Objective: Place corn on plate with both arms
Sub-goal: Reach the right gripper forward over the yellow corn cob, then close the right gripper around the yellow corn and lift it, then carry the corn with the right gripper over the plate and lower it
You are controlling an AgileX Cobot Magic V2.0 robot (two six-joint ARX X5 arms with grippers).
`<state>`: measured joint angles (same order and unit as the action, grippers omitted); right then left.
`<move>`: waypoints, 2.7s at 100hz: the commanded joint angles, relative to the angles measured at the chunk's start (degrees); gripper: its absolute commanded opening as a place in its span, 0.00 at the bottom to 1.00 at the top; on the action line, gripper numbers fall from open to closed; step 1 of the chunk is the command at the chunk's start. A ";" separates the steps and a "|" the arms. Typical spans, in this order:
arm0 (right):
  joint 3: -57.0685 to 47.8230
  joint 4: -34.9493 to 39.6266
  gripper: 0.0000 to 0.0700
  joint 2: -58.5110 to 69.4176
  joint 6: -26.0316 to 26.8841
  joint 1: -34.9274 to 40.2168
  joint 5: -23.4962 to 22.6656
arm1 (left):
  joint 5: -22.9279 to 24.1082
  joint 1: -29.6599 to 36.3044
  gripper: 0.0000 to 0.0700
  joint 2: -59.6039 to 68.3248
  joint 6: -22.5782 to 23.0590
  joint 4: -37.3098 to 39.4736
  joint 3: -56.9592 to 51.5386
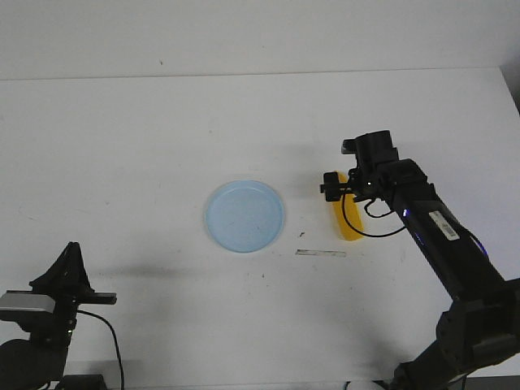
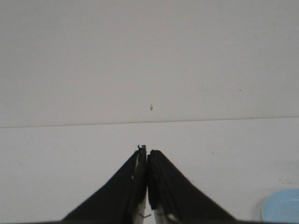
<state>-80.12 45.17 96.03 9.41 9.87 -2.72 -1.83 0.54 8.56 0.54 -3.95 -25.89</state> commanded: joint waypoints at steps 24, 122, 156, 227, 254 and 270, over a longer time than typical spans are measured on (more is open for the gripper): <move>-0.90 1.66 0.85 6.27 -1.79 2.84 4.70 | -0.02 -0.04 0.00 -0.13 0.50 0.61 -0.13; -1.31 3.67 0.40 8.31 -0.63 2.93 2.60 | -0.02 -0.04 0.00 -0.13 0.50 0.61 -0.13; -2.71 -2.12 0.40 6.40 0.35 7.76 -29.18 | -0.02 -0.04 0.00 -0.11 0.50 0.61 -0.13; -2.69 -18.29 0.40 12.92 15.32 18.82 -29.77 | -0.02 -0.04 0.00 -0.13 0.50 0.61 -0.13; -2.69 -17.94 0.40 15.37 17.49 19.10 -28.70 | -0.04 -0.04 0.00 -0.13 0.50 0.61 -0.13; -2.69 -17.88 0.44 15.47 17.66 19.17 -28.59 | -0.02 -0.04 0.00 -0.13 0.50 0.61 -0.13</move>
<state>-81.91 27.62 110.08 26.44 28.45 -31.38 -1.83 0.54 8.56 0.54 -3.97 -25.89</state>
